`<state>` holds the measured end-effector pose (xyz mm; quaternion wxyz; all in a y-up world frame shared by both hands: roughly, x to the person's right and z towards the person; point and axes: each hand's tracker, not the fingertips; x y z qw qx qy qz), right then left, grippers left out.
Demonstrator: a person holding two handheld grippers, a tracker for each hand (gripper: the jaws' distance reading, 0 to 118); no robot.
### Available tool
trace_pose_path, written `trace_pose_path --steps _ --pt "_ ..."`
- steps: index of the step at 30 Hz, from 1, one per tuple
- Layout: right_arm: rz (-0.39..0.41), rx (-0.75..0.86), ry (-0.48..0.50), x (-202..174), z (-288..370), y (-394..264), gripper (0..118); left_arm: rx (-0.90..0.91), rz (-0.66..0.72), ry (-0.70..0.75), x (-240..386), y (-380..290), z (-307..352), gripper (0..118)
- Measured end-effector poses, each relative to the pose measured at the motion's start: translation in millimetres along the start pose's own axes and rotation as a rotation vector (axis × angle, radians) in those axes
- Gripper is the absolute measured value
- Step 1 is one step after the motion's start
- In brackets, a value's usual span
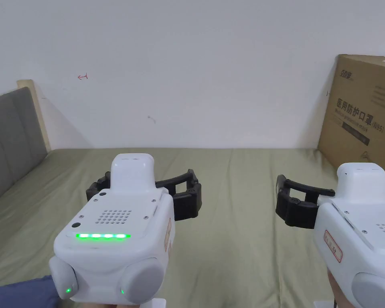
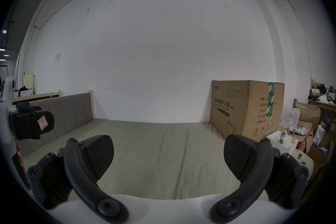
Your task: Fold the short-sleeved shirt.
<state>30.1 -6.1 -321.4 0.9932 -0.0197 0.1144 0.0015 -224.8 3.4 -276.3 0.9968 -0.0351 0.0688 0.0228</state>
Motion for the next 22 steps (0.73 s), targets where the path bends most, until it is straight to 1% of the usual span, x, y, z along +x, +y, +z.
trace_pose_path --steps 10,13,15,18,22 --pt "-0.012 -0.020 -0.007 1 -1 -3 118 -0.027 0.053 -0.009 -3 -1 -2 110" --pt "-0.023 -0.026 -0.008 1 -1 -3 118 -0.014 0.074 -0.033 -4 0 1 110" --pt "-0.020 -0.024 -0.009 0 0 -4 118 -0.017 0.072 -0.029 -2 1 1 110" --pt "-0.015 -0.027 -0.007 0 0 -4 118 -0.028 0.030 0.002 3 -2 0 110" --pt "-0.017 -0.027 -0.003 -1 1 -4 118 -0.024 0.022 0.014 8 -3 2 110"
